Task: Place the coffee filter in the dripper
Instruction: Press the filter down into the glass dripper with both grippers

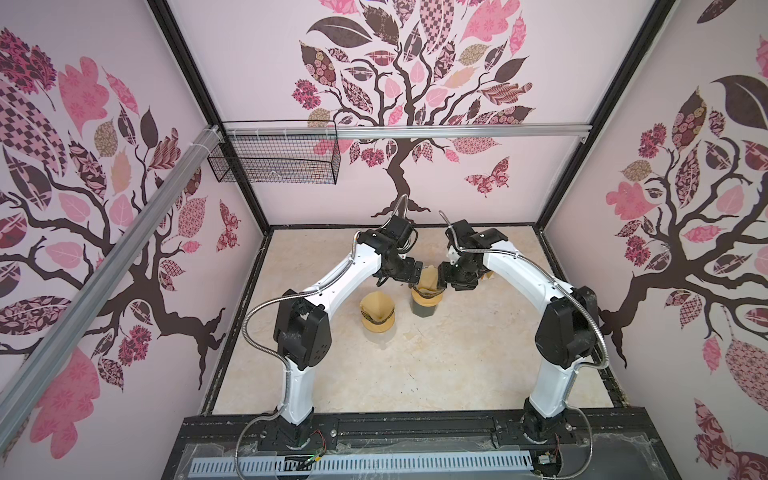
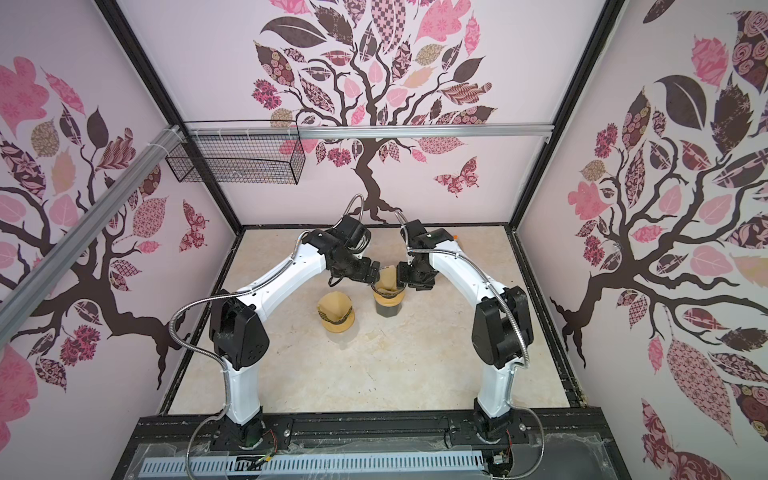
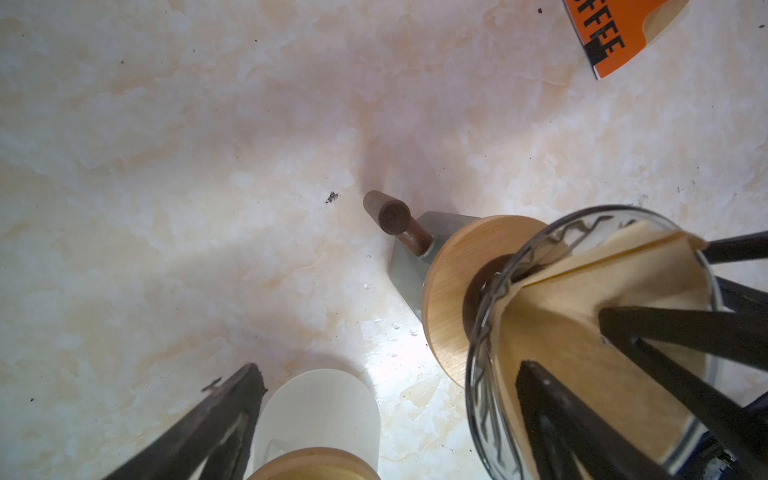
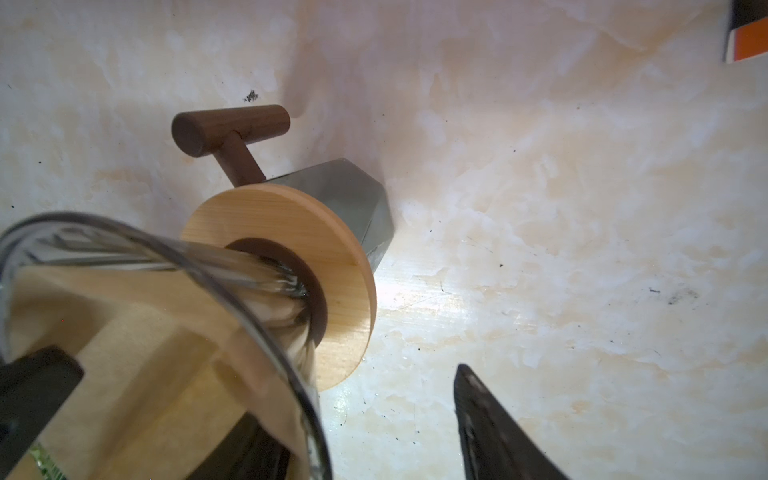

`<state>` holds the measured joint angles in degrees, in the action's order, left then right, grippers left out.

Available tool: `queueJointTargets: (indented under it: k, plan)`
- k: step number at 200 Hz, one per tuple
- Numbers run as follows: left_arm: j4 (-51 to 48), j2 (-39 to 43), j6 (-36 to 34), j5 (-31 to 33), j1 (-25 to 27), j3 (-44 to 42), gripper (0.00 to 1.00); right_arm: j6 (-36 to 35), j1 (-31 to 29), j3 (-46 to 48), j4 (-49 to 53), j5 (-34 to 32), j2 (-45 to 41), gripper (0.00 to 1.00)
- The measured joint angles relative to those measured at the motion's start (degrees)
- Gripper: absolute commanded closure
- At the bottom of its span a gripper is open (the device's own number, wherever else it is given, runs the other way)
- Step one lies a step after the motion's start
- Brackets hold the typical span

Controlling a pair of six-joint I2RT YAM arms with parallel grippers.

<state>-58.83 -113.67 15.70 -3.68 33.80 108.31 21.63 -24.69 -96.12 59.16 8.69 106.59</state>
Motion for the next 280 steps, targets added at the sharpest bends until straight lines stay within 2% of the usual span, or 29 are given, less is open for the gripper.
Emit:
queueJointTargets:
  k: [93, 168, 214, 280]
  plan:
    - [0.00, -1.16, 0.70, -0.15, -0.87, 0.00, 0.02, -0.02, 0.00, 0.72, -1.73, -0.61, -0.04, 0.38]
    - [0.09, -1.18, 1.46, -2.69, -1.66, 0.00, 0.02, -0.02, 0.00, 2.80, -3.89, -0.55, -0.15, 0.38]
    - [0.04, 0.76, 1.95, -2.73, -1.62, 0.00, 0.02, 0.00, 0.00, 2.47, -3.63, -0.59, -0.15, 0.38]
    - [-0.52, 3.74, 0.52, -0.02, 2.29, 0.11, 0.02, 0.00, 0.00, -2.29, -1.66, -1.20, -3.10, 0.36]
